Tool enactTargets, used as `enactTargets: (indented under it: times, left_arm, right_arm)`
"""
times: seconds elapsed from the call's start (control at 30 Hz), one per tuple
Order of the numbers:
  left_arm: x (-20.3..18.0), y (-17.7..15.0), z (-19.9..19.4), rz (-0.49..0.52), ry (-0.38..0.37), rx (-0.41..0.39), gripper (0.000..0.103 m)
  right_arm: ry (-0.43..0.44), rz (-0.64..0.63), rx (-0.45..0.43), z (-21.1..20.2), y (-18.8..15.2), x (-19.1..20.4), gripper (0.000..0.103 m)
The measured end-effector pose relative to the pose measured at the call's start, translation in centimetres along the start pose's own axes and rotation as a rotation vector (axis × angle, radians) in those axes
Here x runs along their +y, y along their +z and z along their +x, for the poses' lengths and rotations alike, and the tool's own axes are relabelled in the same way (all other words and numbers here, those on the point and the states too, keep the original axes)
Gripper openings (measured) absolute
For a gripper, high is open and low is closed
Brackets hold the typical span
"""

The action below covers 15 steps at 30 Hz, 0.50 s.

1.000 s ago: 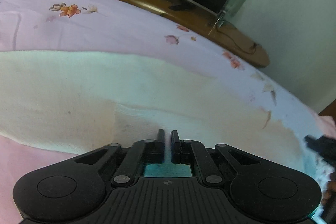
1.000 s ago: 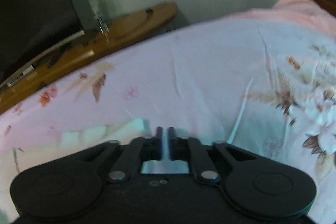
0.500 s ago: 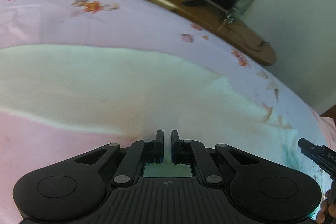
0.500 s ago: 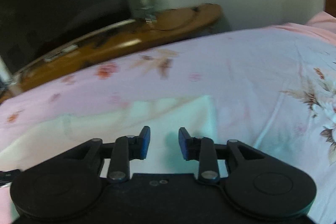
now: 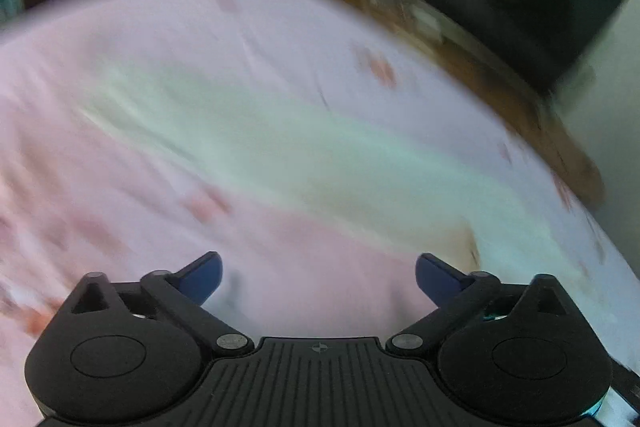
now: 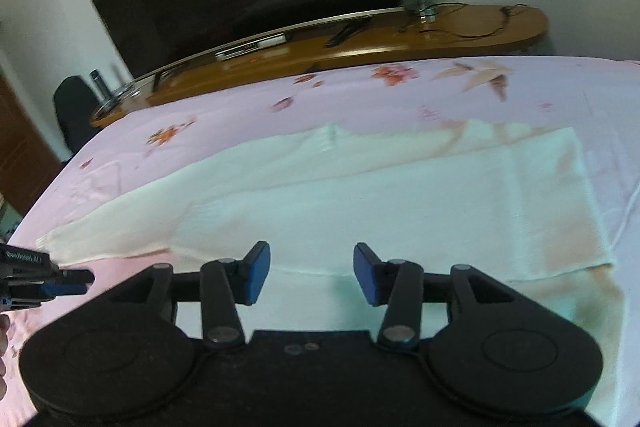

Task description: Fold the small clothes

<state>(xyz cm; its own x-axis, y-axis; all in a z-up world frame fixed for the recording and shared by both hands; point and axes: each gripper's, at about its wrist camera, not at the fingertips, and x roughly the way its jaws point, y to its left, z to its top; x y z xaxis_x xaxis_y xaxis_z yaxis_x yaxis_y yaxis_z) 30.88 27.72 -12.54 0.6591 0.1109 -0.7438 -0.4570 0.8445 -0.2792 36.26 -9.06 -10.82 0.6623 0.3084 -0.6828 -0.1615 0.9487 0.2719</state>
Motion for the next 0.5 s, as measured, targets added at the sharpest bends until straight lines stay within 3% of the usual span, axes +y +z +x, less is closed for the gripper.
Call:
enactTargets:
  times: [0.03,0.1,0.3,0.4,0.5]
  left_arm:
    - [0.8,0.1,-0.5,-0.005,-0.003,-0.043,0.103]
    - [2.2,0.8,0.0,-0.044,-0.017,-0.010,0.103]
    - [7.8,1.7,2.5,-0.293,-0.050,0.019,0.101]
    - [10.1,1.9,4.8,-0.409,-0.085,0.054,0.073]
    - [11.8,2.0,6.8,-0.513,-0.114,0.060,0.068]
  right_arm:
    - [0.011,0.000,0.003,0.0,0.0,0.3,0.046]
    - [0.023,-0.017,0.005,0.5,0.2,1.1,0.047]
    - [0.027,-0.055,0.009,1.9,0.3,2.9,0.047]
    - [0.019,-0.070,0.006,2.6,0.1,3.7,0.046]
    - [0.025,-0.067,0.015,3.8,0.4,4.0,0.047]
